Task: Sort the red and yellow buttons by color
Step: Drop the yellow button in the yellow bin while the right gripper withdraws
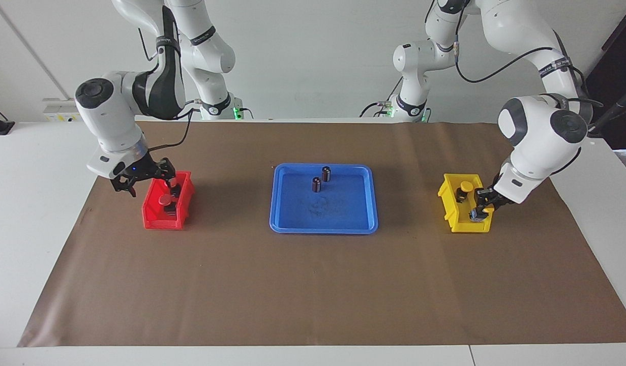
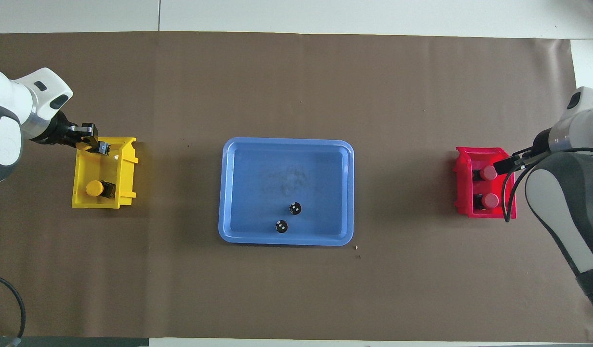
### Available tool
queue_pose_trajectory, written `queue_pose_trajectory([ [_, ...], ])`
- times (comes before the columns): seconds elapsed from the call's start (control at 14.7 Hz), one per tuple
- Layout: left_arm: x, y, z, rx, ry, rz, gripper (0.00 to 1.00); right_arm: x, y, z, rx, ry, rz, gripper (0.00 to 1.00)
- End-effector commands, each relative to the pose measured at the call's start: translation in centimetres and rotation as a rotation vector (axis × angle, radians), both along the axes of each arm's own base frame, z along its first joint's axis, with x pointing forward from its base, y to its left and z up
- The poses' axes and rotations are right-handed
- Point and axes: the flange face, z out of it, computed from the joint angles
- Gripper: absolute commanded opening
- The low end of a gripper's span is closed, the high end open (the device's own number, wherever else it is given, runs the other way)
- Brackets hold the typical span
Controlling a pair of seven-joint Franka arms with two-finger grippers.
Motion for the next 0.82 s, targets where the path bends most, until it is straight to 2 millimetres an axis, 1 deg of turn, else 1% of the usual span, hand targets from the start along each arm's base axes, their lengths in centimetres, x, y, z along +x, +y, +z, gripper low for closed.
queue_pose_trajectory([
  [0.0, -2.5, 0.3, -0.3, 0.022, -0.015, -0.012, 0.01, 0.3, -0.2, 7.6, 0.022, 0.017, -0.044, 1.0],
  [0.14, -2.9, 0.1, -1.4, 0.021, -0.024, -0.015, 0.01, -0.2, 0.1, 12.3, 0.045, 0.029, -0.119, 1.0],
  [0.2, -3.1, 0.2, -2.1, 0.018, -0.035, -0.013, 0.01, -0.5, 0.2, 13.8, 0.049, 0.026, -0.163, 1.0],
  [0.34, -3.3, 0.0, -3.1, 0.015, -0.047, -0.014, 0.02, -0.6, -0.1, 15.8, 0.048, 0.011, -0.217, 1.0],
  [0.41, -3.2, 0.0, -3.4, 0.015, -0.052, -0.015, 0.14, -0.7, -0.1, 15.8, 0.048, 0.018, -0.221, 1.0],
  [0.48, -3.2, 0.0, -3.5, 0.015, -0.055, -0.014, 0.43, -0.9, -0.4, 16.0, 0.05, 0.02, -0.229, 1.0],
  [0.54, -3.1, 0.0, -3.4, 0.015, -0.056, -0.014, 0.69, -0.7, 0.3, 15.7, 0.041, 0.031, -0.214, 1.0],
  [0.61, -3.0, 0.0, -3.3, 0.015, -0.052, -0.015, 0.75, -0.9, 1.3, 16.0, 0.033, 0.032, -0.212, 1.0],
  [0.68, -2.9, -0.2, -3.0, 0.015, -0.052, -0.018, 0.77, -1.1, 0.8, 16.6, 0.042, 0.024, -0.249, 1.0],
  [0.75, -2.6, -0.4, -2.1, 0.016, -0.049, -0.021, 0.82, -1.2, -0.1, 17.0, 0.044, 0.015, -0.272, 1.0],
])
